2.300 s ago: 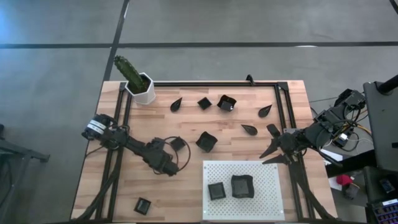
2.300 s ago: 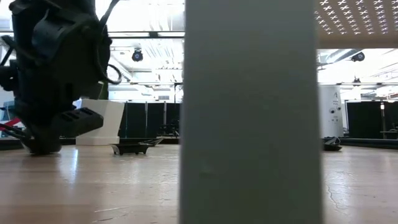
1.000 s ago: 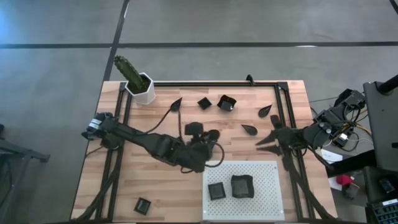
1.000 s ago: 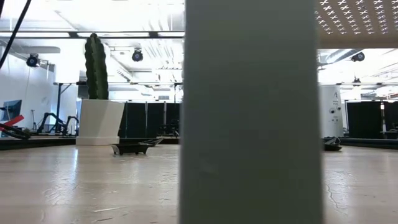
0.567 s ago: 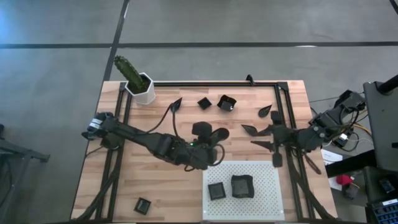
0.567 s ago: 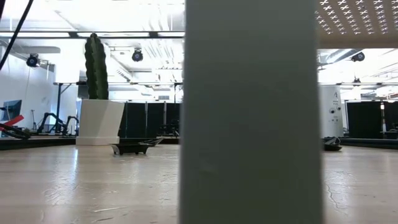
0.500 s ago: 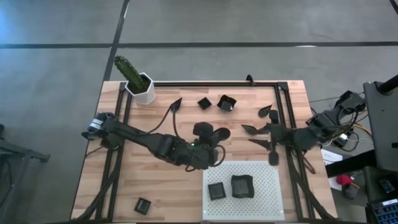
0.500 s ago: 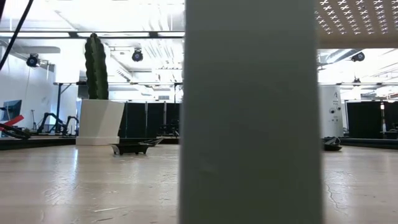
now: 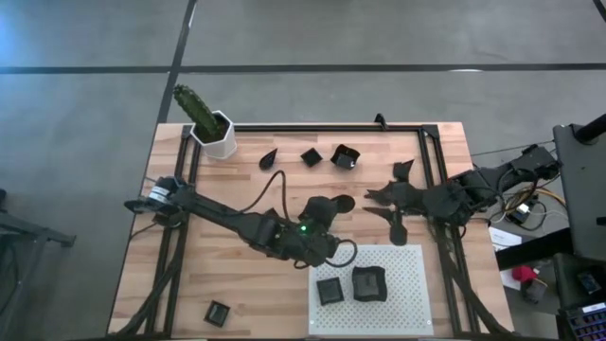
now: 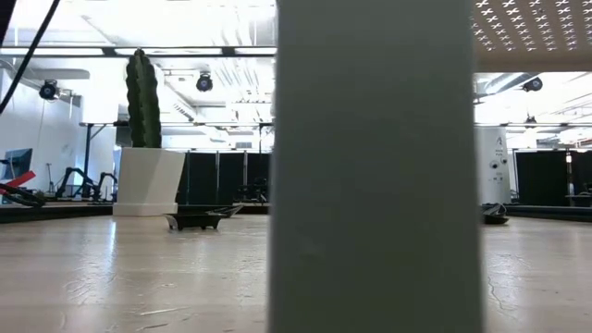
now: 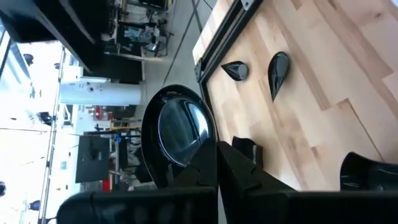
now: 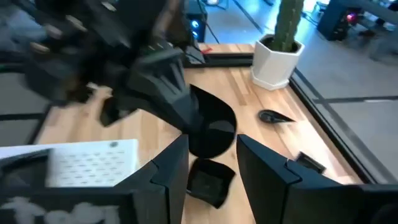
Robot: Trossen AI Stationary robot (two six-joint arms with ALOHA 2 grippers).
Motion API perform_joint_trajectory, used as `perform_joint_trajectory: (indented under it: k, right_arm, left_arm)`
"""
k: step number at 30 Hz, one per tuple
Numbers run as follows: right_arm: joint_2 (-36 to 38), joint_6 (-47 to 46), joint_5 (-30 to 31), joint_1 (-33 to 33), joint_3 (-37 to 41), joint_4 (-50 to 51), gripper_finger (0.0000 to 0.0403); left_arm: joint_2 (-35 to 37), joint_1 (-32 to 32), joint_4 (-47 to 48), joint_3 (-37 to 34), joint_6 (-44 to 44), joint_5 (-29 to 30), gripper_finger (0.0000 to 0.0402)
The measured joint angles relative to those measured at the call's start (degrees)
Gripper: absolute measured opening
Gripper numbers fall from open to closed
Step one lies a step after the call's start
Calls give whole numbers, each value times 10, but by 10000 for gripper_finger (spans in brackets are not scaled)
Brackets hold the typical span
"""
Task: Pick & Place Mini shaped plates
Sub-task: Put the drop-shaped plate on the shelf
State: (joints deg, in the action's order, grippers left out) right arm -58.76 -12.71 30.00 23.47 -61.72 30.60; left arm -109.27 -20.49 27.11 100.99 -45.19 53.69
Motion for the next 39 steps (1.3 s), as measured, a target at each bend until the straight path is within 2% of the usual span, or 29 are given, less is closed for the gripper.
perform_joint_trajectory:
  k: [8, 23, 39]
  right_arm:
    - [-33, 69, -1, -39, 0, -45, 119]
    - [-63, 84, -31, -77, -1, -49, 129]
    - [-67, 100, -33, -83, -1, -55, 88]
  left_arm:
    - [0, -2, -1, 0, -12, 3, 0]
    - [0, -4, -16, 0, -29, 15, 0]
    - [-1, -5, -28, 0, -40, 20, 0]
